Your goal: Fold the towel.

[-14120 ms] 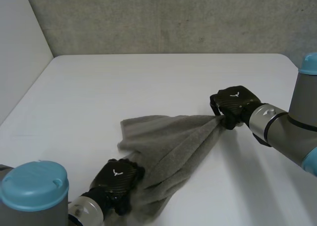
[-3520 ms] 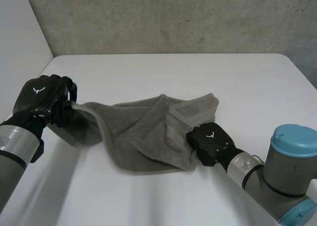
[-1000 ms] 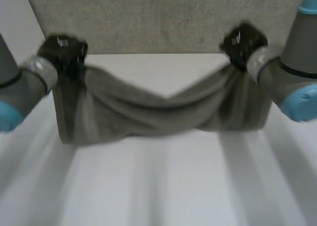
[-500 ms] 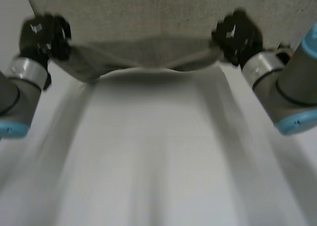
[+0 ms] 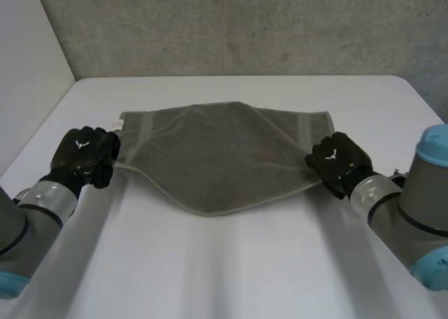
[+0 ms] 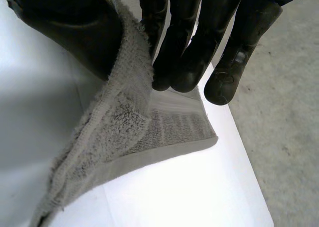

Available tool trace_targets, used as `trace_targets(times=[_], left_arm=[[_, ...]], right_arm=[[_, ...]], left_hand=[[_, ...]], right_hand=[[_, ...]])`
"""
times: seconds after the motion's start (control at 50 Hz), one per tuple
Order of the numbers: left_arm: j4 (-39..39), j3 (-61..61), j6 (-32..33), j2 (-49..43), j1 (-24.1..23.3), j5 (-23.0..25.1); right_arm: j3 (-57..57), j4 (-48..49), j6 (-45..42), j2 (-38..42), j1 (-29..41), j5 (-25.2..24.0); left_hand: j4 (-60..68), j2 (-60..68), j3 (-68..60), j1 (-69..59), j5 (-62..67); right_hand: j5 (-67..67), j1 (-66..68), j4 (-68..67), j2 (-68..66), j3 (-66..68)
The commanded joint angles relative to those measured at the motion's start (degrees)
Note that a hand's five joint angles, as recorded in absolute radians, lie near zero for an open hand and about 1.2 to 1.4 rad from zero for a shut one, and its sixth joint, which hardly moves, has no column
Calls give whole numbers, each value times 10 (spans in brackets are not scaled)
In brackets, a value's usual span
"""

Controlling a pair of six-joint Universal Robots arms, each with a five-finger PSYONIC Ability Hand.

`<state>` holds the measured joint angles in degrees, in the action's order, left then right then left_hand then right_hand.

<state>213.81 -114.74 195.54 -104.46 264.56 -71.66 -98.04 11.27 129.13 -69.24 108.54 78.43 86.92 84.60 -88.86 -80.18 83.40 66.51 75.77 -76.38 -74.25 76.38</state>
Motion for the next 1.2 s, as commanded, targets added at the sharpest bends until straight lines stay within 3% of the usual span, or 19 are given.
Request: trace_targets(times=[0.02,0.08,0.16,0.24,0.3,0.38,0.42,0.48,0.5,0.58,0.64,0.72,0.92,0.94,0.96,0.98,1.0,1.02,1.2], left_arm=[[-31,-35,5,56,16,1],[-77,-44,4,108,40,2],[-135,-49,0,170,68,17],[-200,-51,-2,240,107,93],[-208,-43,-7,253,112,128],[-187,-22,-23,237,110,128],[-141,20,-45,154,84,108],[-124,58,-53,104,60,87],[-114,100,-54,51,45,59],[-137,229,-48,-98,14,-25],[-162,312,-50,-176,4,-52],[-181,383,-51,-238,-7,-63],[-210,549,-48,-376,-49,-98],[-216,563,-47,-389,-52,-104],[-224,573,-47,-397,-57,-110],[-224,573,-47,-397,-57,-110],[-230,578,-47,-399,-63,-113],[-234,578,-48,-398,-69,-115],[-253,540,-54,-342,-70,-116]], right_arm=[[-27,-77,40,-85,-27,-6],[-27,-109,38,-109,-39,-11],[-19,-203,35,-191,-90,-66],[0,-255,27,-238,-137,-140],[11,-258,27,-240,-142,-158],[50,-244,24,-173,-137,-180],[79,-234,23,-130,-127,-170],[150,-230,10,-48,-99,-138],[185,-229,-1,-9,-83,-121],[258,-223,-25,72,-65,-94],[327,-221,-47,149,-50,-80],[408,-182,-56,240,-27,-68],[467,0,-57,336,-8,-14],[467,0,-57,336,-8,-14],[474,10,-56,346,-7,-6],[477,13,-56,352,-7,2],[477,13,-56,352,-7,2],[477,17,-55,354,-7,12],[431,13,-31,323,-4,60]], left_hand=[[-69,-46,89,2,-134],[-69,-46,89,2,-134],[-69,-46,89,2,-134],[-69,-46,89,2,-134],[-69,-46,89,2,-134],[-69,-46,89,2,-134],[-69,-46,89,2,-134],[-69,-46,89,2,-134],[-69,-46,89,2,-134],[-69,-46,89,2,-134],[-69,-46,89,2,-134],[-69,-46,89,2,-134],[-69,-46,89,2,-134],[-232,-209,252,165,-297],[-517,-494,536,449,-582],[-520,-497,539,452,-585],[-753,-730,772,685,-818],[-760,-737,780,693,-825],[-762,-739,781,695,-827]], right_hand=[[35,42,-36,-57,36],[35,42,-36,-57,36],[35,42,-36,-57,36],[35,42,-36,-57,36],[35,42,-36,-57,36],[35,42,-36,-57,36],[35,42,-36,-57,36],[35,42,-36,-57,36],[35,42,-36,-57,36],[35,42,-36,-57,36],[35,42,-36,-57,36],[35,42,-36,-57,36],[-4,3,3,-18,-3],[-5,3,4,-18,-4],[-230,-222,228,207,-228],[-573,-566,572,551,-572],[-577,-569,575,554,-576],[-665,-658,664,643,-664],[-665,-658,664,643,-664]])
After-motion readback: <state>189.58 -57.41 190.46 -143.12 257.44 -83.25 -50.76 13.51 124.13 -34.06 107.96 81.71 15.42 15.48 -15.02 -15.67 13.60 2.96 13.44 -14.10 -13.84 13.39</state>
